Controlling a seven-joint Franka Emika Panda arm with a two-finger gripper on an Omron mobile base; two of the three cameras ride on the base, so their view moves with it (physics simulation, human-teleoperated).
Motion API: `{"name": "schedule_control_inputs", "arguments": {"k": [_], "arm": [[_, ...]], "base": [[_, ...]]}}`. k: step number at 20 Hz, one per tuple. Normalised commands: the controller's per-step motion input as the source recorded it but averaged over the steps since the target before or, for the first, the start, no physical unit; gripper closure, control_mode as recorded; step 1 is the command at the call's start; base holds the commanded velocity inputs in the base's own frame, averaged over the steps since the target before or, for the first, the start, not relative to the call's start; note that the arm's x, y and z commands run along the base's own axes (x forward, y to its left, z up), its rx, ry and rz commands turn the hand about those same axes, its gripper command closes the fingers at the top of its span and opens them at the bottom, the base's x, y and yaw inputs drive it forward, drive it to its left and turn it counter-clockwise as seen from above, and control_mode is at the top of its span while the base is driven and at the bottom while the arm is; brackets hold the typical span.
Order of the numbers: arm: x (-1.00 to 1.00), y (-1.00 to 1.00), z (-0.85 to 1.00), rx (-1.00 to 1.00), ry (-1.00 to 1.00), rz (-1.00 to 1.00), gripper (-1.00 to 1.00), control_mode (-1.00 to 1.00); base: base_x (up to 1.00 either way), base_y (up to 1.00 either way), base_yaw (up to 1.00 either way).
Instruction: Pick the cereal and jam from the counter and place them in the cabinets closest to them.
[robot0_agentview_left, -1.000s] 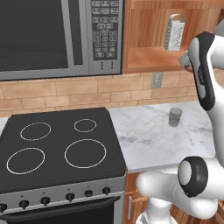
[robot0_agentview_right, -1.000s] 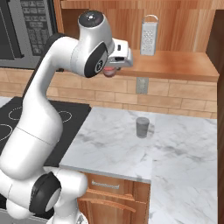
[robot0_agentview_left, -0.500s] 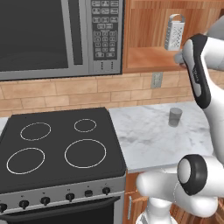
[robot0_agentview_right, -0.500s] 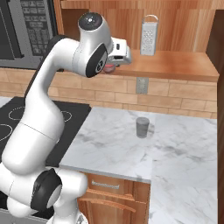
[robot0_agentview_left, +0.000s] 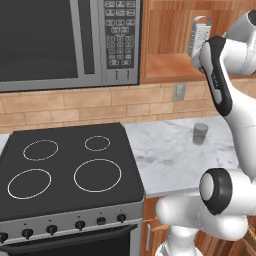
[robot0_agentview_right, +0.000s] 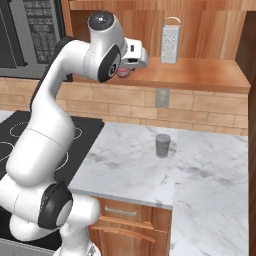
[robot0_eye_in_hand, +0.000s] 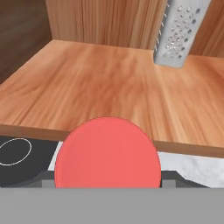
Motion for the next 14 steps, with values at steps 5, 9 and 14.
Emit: {"name": "schedule_control_inputs", "arguments": {"k": [5,9,14], "arm": [[0.23,0.01,0.14,0.00,0.06,0.00,1.00,-1.00],[0.28,0.03,0.02,0.00,0.05,0.00,1.00,-1.00],[0.25,0.03,-0.07,0.01,0.02,0.00,1.00,-1.00]], "base": [[0.00,0.00,0.00],[0.00,0.00,0.00],[0.00,0.00,0.00]]}}
